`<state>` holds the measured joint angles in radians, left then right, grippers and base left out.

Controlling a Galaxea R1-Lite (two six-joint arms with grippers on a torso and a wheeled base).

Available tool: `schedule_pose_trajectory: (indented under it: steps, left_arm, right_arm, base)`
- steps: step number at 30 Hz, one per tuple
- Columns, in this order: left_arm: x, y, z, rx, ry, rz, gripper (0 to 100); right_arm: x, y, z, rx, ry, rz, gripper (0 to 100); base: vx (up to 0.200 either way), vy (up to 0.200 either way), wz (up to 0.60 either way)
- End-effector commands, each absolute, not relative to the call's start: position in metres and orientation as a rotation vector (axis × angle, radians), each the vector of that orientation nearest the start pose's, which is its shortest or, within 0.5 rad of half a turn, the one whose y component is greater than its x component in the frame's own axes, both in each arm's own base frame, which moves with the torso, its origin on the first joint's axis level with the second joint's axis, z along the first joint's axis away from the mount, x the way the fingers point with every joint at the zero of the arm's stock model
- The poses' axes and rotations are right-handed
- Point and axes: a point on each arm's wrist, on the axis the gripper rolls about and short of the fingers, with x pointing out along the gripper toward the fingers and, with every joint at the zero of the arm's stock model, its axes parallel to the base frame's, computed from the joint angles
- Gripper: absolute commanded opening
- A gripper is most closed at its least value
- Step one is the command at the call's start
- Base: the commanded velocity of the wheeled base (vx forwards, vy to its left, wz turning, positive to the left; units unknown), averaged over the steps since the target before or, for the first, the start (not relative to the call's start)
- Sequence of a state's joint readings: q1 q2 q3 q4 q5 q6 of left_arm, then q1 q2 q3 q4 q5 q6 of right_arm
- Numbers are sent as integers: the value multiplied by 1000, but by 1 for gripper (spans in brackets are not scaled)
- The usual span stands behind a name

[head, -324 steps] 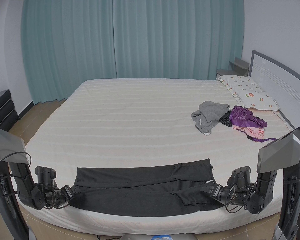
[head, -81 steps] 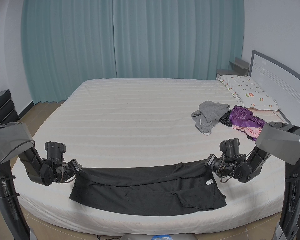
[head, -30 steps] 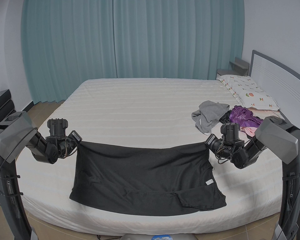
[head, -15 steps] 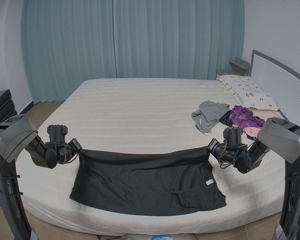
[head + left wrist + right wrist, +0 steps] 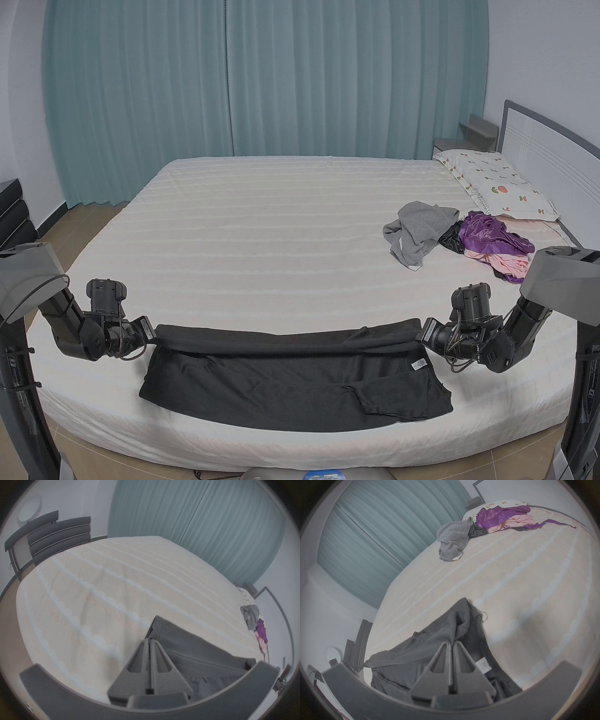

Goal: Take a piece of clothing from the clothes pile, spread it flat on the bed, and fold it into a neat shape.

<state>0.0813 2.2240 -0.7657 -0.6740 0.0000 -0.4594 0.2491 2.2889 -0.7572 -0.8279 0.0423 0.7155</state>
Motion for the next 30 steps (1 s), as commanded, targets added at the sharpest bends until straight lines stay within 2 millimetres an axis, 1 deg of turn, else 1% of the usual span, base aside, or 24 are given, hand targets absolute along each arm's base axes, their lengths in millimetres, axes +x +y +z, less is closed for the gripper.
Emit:
schedule_pose_trajectory:
  steps: [1,6,10,11,12,13,15,17,20,22,24,25,26,27,30]
  left_arm:
    - [337,27,-7,-447,801,258,0]
    - [331,26,-12,-433,831,256,0]
    - [329,26,-11,-427,833,253,0]
    - [324,25,-12,-422,846,252,0]
    - [324,25,-11,-418,844,250,0]
    - [324,25,-11,-418,844,250,100]
    - [323,25,-10,-409,845,246,100]
    - [324,25,-7,-411,833,244,100]
    - [328,26,4,-420,791,240,100]
    - [335,26,11,-430,760,223,100]
    - [335,26,11,-430,760,223,100]
    - [353,27,20,-485,704,211,100]
    - [358,27,21,-501,691,211,100]
    - [366,27,17,-523,693,217,100]
    - [381,20,-2,-525,732,211,100]
  right_arm:
    - [338,89,-17,582,804,14,0]
    - [331,88,-24,527,833,24,0]
    - [328,89,-30,517,856,17,0]
    - [327,90,-33,511,862,13,0]
    - [327,90,-34,511,864,12,100]
    - [327,90,-34,511,864,12,100]
    - [326,91,-34,509,864,15,100]
    - [327,90,-27,513,845,22,100]
    - [333,85,-5,549,782,34,100]
    - [342,80,3,566,744,38,100]
    - [342,80,3,566,744,38,100]
    - [357,79,1,575,726,33,100]
    - [361,77,-2,576,729,26,100]
    - [367,77,-10,574,747,16,100]
    - [376,79,-24,575,763,10,100]
  base:
    - [0,0,0]
    - [0,0,0]
    - [0,0,0]
    - [0,0,0]
    - [0,0,0]
    - [0,0,0]
    - [0,0,0]
    - [0,0,0]
    - [0,0,0]
    - [0,0,0]
    - [0,0,0]
    - [0,0,0]
    - [0,0,0]
    - [0,0,0]
    - [0,0,0]
